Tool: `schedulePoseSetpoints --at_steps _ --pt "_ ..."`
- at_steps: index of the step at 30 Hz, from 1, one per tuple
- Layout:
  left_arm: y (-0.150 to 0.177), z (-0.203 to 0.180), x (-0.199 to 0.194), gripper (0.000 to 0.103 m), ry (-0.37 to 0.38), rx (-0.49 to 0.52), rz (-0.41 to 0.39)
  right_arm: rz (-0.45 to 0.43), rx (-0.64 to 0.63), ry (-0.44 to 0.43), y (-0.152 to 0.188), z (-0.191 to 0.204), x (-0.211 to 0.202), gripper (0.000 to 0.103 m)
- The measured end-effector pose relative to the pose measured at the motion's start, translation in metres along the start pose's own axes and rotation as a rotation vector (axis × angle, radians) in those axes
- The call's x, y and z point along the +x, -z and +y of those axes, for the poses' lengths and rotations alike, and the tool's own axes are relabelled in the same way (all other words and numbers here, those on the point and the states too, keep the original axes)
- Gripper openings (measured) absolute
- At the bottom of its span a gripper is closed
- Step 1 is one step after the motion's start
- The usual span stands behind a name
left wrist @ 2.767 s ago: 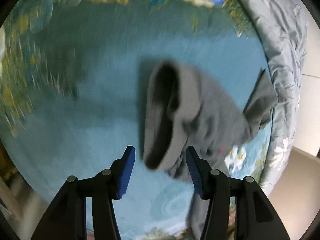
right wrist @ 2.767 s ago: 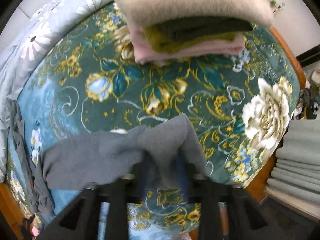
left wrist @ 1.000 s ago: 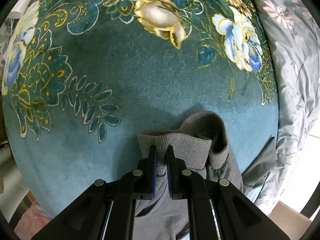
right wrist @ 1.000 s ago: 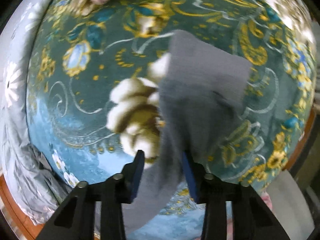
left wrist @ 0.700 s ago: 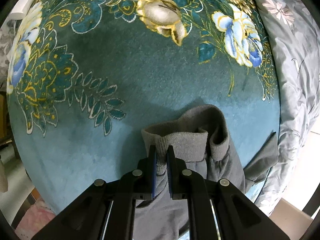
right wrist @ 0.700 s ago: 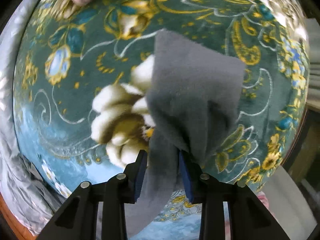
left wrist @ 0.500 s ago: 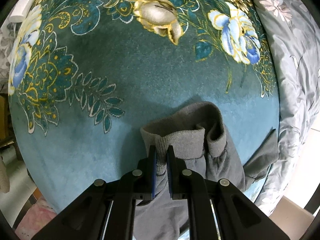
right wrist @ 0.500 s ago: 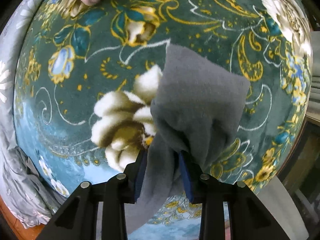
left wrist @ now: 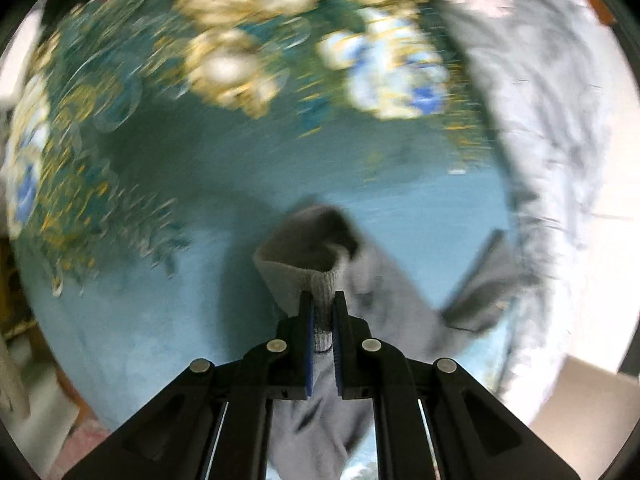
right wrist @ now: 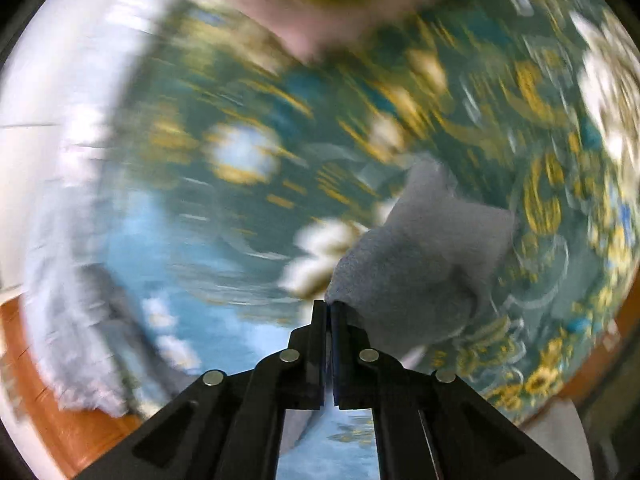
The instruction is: Fold clothes
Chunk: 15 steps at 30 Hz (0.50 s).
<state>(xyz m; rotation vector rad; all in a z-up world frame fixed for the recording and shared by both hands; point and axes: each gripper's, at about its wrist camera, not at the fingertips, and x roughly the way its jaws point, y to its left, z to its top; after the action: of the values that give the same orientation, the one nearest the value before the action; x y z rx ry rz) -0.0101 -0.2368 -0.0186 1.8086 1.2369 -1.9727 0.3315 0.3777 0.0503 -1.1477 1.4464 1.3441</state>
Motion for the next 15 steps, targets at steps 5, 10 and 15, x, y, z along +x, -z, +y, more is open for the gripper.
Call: schedulePoseSetpoints --at_steps 5,10,15 --pt "-0.013 -0.027 -0.057 0.007 0.158 0.164 -0.05 -0.119 -0.152 -0.139 -0.011 0.021 -0.093 0.002" --pt "-0.012 -0.003 -0.059 0.007 0.058 0.237 -0.077 -0.011 -0.116 -0.093 0.017 -0.012 -0.051 0.002" --pt "-0.011 0.052 -0.009 0.007 -0.169 0.171 -0.027 0.17 -0.019 0.128 0.043 -0.078 0.045 0.002"
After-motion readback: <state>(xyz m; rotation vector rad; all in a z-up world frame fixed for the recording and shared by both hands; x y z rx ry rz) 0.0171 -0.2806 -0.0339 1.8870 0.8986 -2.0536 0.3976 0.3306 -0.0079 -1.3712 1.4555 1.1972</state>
